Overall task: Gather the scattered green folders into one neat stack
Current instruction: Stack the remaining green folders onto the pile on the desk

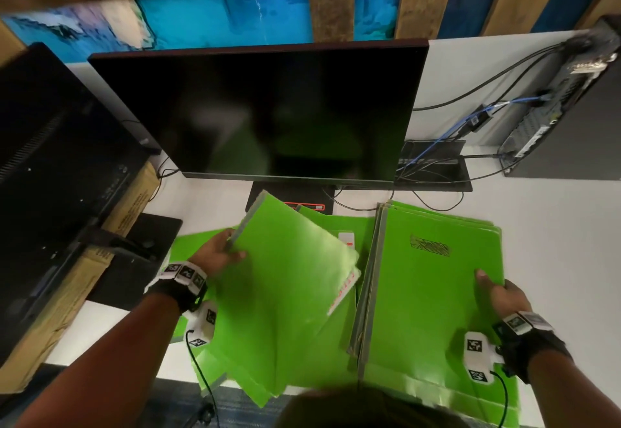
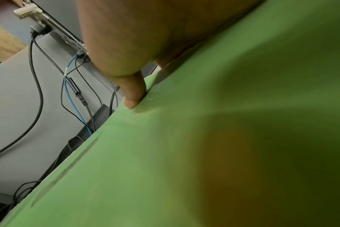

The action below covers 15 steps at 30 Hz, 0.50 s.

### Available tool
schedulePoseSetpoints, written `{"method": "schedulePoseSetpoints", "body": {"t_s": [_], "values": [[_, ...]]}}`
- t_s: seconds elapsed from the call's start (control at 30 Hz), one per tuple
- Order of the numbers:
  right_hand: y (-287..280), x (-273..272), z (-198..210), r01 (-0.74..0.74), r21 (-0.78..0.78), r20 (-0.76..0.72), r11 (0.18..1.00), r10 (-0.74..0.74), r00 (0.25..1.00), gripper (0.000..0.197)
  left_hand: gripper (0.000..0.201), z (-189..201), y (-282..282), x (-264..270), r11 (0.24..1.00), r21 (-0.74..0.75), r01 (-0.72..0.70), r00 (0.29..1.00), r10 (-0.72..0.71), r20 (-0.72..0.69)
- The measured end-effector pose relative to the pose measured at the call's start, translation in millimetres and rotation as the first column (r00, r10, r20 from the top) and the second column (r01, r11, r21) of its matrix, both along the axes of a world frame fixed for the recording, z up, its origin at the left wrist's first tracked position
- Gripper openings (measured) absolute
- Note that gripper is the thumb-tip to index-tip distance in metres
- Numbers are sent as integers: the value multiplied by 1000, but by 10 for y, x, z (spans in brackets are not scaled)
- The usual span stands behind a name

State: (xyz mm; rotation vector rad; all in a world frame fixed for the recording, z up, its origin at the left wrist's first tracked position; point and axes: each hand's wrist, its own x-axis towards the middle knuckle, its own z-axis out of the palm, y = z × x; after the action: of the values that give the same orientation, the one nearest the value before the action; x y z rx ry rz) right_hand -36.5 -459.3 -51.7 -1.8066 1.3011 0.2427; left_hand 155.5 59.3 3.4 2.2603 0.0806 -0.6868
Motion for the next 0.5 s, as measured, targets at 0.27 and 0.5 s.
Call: {"method": "schedulePoseSetpoints", "body": {"t_s": [0.27,0.5], "values": [[-11,3,46,-48,15,0,999,48,999,61,42,762,-115,-5,888,-455,-72,989,122,83],[-2,6,93,-59,35,2,998,59,998,60,53,777,-1021,-207,803,-595,-31,995,79,54]]}}
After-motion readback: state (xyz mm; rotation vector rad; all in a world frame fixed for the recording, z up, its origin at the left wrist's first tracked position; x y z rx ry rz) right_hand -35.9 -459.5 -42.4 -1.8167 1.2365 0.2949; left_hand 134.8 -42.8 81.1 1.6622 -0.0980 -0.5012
